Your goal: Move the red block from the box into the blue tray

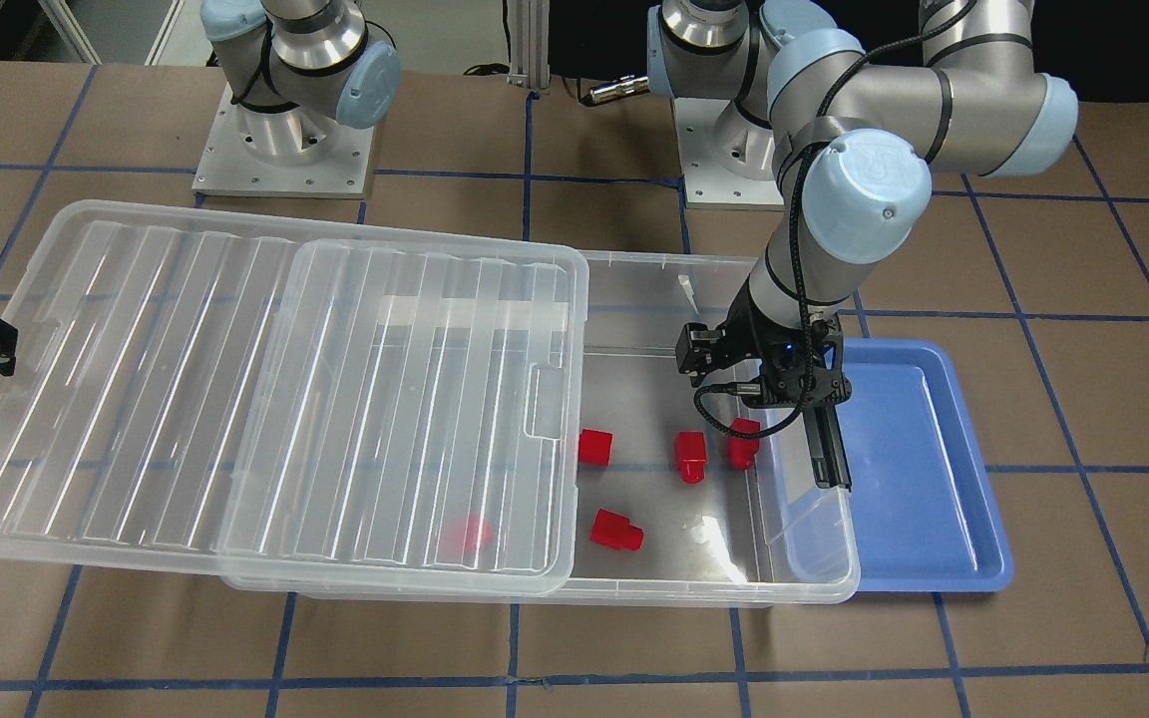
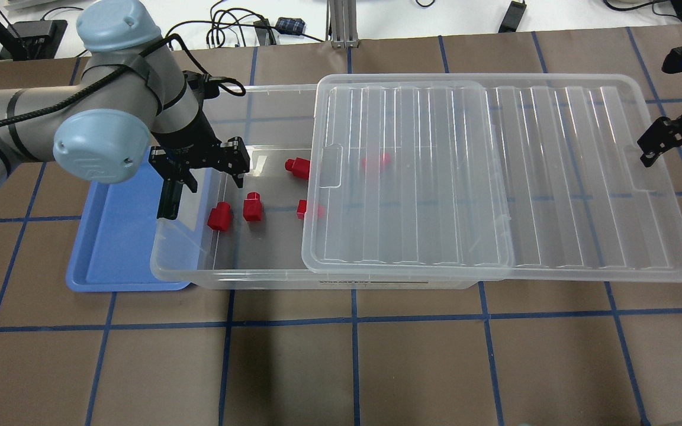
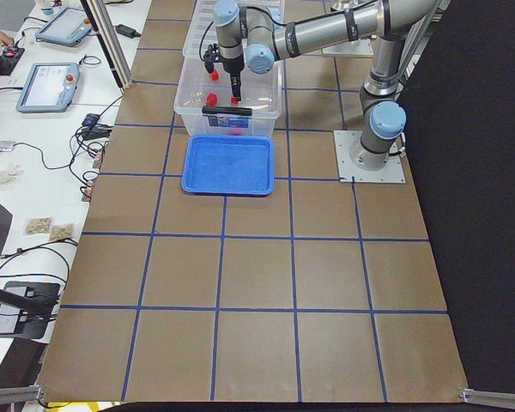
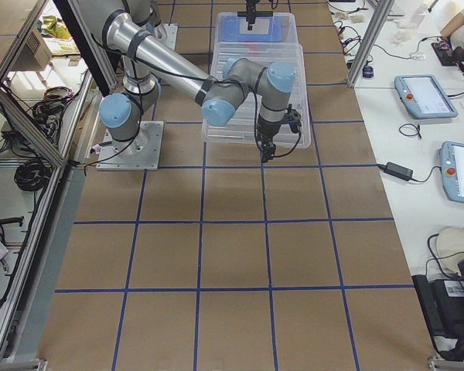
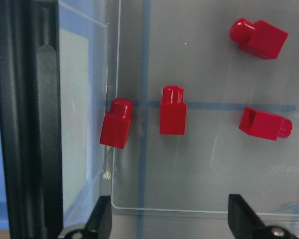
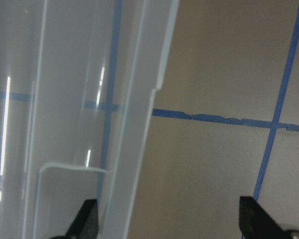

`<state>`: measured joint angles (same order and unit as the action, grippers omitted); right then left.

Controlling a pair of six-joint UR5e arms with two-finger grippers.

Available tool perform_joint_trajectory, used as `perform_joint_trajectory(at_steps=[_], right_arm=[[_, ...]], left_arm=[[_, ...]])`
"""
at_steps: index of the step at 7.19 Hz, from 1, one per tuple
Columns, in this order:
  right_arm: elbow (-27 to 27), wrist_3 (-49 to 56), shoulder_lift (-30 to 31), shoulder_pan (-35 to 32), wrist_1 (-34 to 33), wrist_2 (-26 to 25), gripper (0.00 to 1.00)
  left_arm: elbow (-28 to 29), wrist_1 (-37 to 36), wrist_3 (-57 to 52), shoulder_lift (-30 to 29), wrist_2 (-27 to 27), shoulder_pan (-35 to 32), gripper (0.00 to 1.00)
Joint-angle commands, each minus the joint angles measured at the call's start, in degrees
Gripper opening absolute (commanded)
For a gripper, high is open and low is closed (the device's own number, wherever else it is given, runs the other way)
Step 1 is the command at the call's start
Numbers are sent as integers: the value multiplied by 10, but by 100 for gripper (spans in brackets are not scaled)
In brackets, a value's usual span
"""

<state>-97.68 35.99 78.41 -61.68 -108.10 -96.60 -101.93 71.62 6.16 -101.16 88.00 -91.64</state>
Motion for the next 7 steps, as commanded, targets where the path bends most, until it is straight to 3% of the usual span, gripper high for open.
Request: perform_joint_trajectory(at_steps=[1, 5, 7], right_arm=[[4, 0, 0, 1, 2, 0, 100], [60, -10, 8, -5, 49, 4, 100], [78, -67, 63, -20, 107, 7, 100]], left_arm=[[-33, -47, 20, -14, 1, -13, 78], [-42, -88, 20, -54, 0, -13, 67], [-42, -97, 19, -72, 1, -13, 67]])
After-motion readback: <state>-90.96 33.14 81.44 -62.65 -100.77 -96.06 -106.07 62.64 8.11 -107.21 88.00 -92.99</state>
